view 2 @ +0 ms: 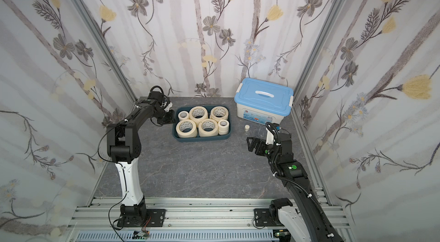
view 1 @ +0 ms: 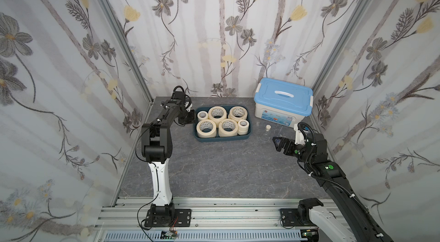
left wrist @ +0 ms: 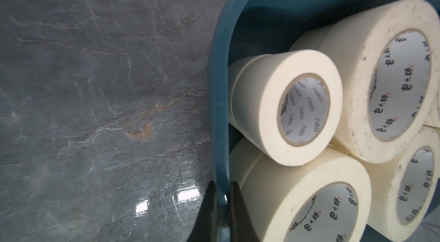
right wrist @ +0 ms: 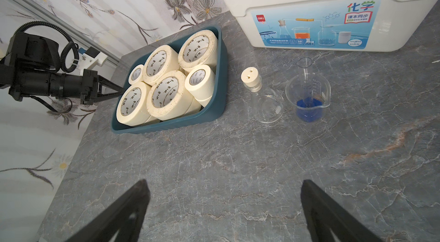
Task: Take out the art tape in the storage box
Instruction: Move the storage box to the center of the board, then pick up the art tape from the storage box.
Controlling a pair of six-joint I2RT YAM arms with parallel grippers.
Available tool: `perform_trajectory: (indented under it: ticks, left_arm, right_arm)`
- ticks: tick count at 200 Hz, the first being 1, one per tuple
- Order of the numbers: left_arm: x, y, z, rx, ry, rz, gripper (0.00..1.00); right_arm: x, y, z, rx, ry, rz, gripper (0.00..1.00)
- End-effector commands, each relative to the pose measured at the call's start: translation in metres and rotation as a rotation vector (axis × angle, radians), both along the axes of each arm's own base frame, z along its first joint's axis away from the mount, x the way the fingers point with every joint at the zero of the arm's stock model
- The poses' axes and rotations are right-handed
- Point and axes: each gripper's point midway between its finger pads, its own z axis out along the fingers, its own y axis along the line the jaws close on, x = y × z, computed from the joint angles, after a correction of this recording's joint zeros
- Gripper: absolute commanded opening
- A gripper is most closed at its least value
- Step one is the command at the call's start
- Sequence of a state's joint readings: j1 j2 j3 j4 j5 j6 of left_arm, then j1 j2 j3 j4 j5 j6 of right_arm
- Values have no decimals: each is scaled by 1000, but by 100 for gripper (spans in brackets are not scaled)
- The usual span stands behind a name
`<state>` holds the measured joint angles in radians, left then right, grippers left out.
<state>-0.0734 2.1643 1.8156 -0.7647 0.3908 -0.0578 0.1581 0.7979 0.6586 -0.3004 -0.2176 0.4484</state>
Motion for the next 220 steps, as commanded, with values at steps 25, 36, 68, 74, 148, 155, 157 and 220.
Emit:
perform_trajectory:
  ticks: [25,36,68,74,148,155,157,220]
  left_arm:
    - [4,-31,8,-68,-21,-51,0]
    - [5,-30,7,-72,-12,-7,0]
    - [4,-31,5,-78,1,81,0]
    - [3,-31,5,-80,5,85,0]
    - [-13,-9,46,32,-33,130,34]
    - [-15,-8,55,35,-51,131,37]
    - [-16,-8,57,37,-53,131,39]
    - [-46,-32,87,67,-72,23,53]
  right_arm:
    - [2,3,1,5,-3,6,100]
    - [2,3,0,6,1,5,100]
    - [2,4,-2,2,6,6,100]
    - [2,4,-1,3,5,7,100]
    - [4,5,-4,-2,20,13,100]
    - [3,5,-4,-2,21,13,100]
    - [4,6,-4,-2,20,13,100]
    - [4,4,-2,-20,15,15,100]
